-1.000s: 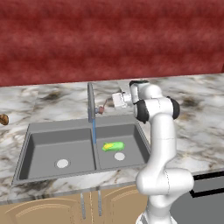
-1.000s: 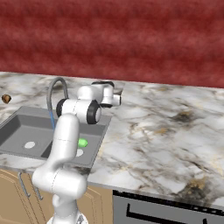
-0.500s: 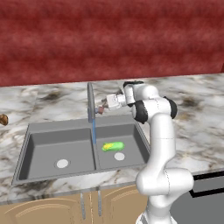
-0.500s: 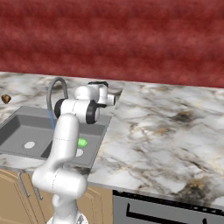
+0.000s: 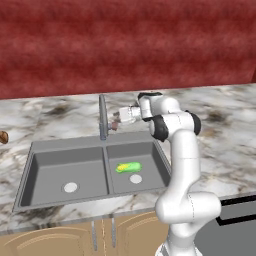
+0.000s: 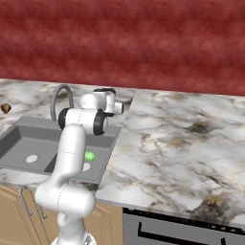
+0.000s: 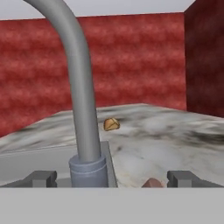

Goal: Turn on the sink faucet. Then move the corn from the counter to the sink. Turn off the sink. Move the vegetable from the sink to the pot next to the stove. Finally move the pot to the front left burner.

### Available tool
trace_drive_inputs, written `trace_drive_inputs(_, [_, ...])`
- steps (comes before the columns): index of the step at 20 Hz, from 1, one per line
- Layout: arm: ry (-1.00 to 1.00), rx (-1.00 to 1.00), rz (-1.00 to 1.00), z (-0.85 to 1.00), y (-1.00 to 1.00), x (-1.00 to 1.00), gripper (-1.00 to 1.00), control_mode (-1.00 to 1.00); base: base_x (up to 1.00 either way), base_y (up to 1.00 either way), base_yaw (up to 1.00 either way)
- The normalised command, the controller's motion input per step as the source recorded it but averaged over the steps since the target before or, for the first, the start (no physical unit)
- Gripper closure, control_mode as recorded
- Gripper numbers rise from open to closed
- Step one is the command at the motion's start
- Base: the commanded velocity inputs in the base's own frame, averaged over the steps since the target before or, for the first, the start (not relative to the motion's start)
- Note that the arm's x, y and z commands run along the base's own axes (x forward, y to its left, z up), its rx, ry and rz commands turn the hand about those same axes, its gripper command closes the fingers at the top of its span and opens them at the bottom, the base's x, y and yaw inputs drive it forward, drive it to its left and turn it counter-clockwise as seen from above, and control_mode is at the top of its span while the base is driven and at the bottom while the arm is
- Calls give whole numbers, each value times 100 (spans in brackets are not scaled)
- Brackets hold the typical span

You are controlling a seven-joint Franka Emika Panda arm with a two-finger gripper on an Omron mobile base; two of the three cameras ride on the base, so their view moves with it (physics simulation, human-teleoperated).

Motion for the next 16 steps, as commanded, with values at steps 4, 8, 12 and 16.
trace_drive_inputs(4, [0, 0, 0, 1, 54, 0, -100, -100, 0, 0, 0])
trace_drive_inputs(8, [0, 0, 0, -1, -8, 9, -100, -100, 0, 0, 0])
trace_drive_inputs(12, [0, 0, 0, -5, -42, 13, -100, -100, 0, 0, 0])
trace_drive_inputs(16, [0, 0, 0, -7, -49, 5, -100, -100, 0, 0, 0])
